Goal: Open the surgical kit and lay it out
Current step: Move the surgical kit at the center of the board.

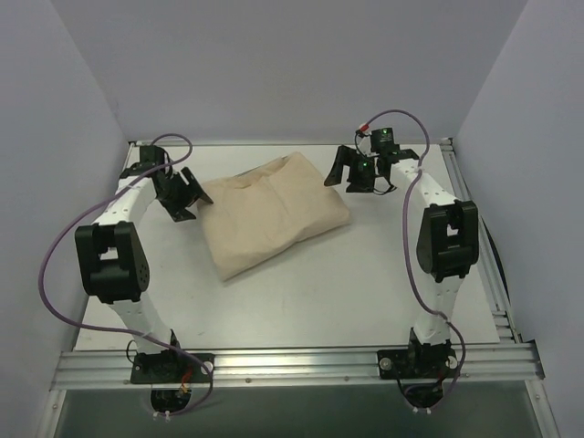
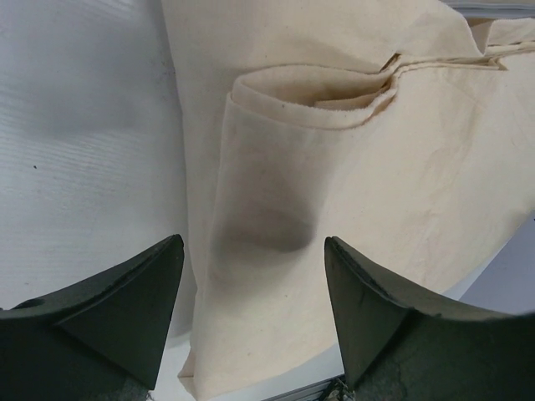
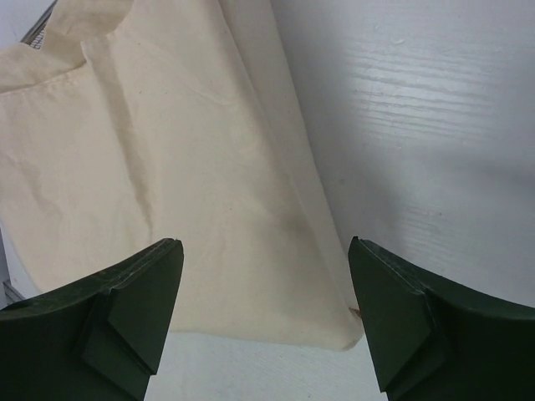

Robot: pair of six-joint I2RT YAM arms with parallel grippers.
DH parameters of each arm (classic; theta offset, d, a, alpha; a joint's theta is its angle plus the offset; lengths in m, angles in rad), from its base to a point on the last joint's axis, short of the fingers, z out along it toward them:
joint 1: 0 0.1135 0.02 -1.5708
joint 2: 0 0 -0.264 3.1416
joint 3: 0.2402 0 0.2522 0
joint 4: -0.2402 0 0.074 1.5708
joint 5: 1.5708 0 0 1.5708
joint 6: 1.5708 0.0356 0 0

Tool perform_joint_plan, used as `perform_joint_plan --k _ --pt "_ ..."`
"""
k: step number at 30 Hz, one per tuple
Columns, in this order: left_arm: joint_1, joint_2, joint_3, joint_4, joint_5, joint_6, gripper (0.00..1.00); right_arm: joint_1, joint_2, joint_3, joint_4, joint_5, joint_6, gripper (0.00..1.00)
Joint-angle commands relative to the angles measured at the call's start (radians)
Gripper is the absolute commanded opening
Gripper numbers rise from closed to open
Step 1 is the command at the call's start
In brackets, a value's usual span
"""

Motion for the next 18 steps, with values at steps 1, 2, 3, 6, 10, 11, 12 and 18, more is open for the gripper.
perform_joint_plan --k 1,2,3,6,10,11,12,18 --pt "0.008 0.038 0.071 0.031 -0.009 0.019 0.77 0.006 0.049 0.102 0.013 -0.092 -0.052 0.82" --pt "0.013 0.053 0.092 0.027 -0.010 0.020 0.77 0.009 0.084 0.121 0.013 -0.098 -0.054 0.82" --pt "0.014 0.066 0.104 0.032 0.000 0.022 0.77 0.014 0.104 0.142 0.008 -0.104 -0.058 0.82" --pt "0.014 0.116 0.141 0.056 0.022 0.036 0.78 0.038 0.179 0.234 -0.033 -0.101 -0.086 0.82" --pt "0.013 0.194 0.186 0.090 0.072 0.034 0.78 0.071 0.247 0.297 -0.046 -0.086 -0.089 0.82" --pt "0.013 0.213 0.199 0.090 0.083 0.037 0.78 0.075 0.259 0.294 -0.040 -0.089 -0.072 0.82" --pt "0.011 0.231 0.238 0.087 0.095 0.040 0.77 0.077 0.265 0.290 -0.032 -0.087 -0.064 0.82" --pt "-0.033 0.360 0.388 0.044 0.138 0.071 0.73 0.068 0.256 0.218 0.015 -0.104 0.008 0.69"
